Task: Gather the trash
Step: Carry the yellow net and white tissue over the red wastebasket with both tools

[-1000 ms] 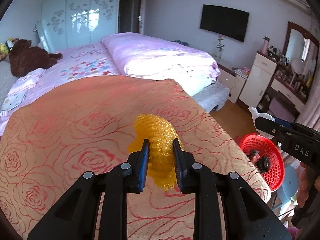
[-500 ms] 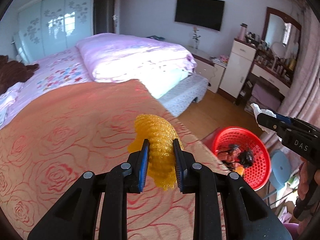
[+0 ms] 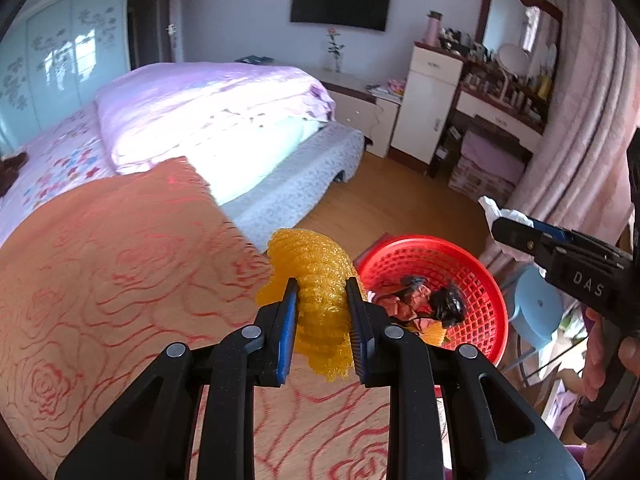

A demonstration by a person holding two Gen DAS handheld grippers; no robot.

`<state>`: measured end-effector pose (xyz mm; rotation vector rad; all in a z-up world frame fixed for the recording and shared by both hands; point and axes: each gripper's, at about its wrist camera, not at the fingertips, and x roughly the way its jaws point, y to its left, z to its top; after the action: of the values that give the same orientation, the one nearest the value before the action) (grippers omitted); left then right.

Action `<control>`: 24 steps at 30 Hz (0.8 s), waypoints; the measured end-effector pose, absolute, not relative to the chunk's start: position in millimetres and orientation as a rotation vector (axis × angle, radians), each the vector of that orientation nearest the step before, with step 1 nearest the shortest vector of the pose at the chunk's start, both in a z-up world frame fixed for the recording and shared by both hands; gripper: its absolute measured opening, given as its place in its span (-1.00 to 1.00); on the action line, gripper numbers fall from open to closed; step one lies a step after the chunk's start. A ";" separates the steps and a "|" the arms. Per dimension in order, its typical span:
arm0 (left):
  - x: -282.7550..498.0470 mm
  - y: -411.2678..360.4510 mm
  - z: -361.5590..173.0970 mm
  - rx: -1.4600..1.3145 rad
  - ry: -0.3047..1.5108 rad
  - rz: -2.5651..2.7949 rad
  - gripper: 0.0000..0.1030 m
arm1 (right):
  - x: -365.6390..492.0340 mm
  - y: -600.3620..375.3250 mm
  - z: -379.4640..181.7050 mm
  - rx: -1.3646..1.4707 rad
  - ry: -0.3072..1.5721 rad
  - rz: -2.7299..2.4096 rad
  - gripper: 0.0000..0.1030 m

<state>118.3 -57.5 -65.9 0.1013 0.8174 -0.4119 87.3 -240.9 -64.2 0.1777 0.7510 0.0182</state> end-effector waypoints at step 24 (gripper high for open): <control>123.8 -133.4 -101.1 0.213 0.883 -0.550 -0.36 | 95.4 -275.8 -89.1 0.259 0.799 -0.035 -0.34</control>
<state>123.8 -133.4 -101.1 0.2128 0.8828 -0.5497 95.4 -275.8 -89.1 0.2591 0.7994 -0.0346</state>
